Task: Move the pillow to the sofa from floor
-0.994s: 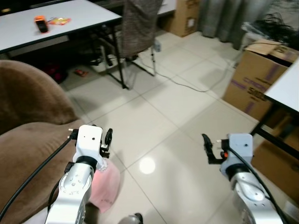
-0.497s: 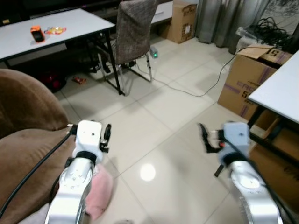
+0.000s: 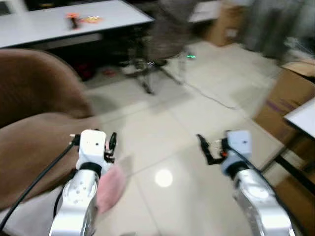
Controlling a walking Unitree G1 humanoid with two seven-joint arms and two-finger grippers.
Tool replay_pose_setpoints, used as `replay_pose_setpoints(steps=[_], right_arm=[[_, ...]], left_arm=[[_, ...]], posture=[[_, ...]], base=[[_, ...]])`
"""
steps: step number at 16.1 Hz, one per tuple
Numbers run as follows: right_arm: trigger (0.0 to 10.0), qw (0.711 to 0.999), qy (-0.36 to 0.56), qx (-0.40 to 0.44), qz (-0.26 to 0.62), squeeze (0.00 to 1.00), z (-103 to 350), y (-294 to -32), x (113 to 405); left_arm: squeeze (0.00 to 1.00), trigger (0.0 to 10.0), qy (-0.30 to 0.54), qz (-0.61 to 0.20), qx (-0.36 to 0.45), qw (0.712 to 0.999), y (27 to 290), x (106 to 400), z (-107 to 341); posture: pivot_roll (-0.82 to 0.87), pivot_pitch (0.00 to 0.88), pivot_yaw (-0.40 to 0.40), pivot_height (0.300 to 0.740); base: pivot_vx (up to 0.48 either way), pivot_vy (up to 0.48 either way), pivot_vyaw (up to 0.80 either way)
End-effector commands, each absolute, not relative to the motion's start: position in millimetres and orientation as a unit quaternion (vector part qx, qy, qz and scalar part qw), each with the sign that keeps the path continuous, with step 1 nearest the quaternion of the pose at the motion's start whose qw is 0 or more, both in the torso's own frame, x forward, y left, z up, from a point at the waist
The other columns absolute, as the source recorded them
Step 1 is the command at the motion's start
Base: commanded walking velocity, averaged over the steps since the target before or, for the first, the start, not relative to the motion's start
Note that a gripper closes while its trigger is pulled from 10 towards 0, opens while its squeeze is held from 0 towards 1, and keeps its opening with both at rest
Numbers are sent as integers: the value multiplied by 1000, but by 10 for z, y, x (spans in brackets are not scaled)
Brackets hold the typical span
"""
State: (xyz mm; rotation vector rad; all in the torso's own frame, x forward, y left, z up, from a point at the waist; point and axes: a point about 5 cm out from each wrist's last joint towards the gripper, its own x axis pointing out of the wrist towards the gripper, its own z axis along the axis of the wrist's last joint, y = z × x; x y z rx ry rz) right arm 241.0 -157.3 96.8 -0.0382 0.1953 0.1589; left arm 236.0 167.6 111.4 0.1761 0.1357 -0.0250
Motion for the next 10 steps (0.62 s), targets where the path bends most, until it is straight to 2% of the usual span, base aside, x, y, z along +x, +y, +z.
replay_pose_setpoints(steps=[1,5,7,10], right_arm=[[10000,991,97,-7,88,0,998,-1522,2423],[10000,992,102,6,72,0,980,-1566,2390],[10000,992,114,15,43,0,934,-1653,2372],[10000,992,117,3,35,0,925,-1696,2370]], left_arm=[[0,10000,68,-6,94,993,1715,2357,1122],[0,10000,74,-13,80,994,1700,2308,1099],[0,10000,77,-23,77,994,1668,2294,1088],[0,10000,76,-17,68,995,1678,2298,1087]], posture=[[-70,0,-2,740],[-73,0,-8,740],[-76,0,-9,740],[-78,0,-12,740]], base=[[0,0,800],[0,0,800],[0,0,0],[341,0,0]])
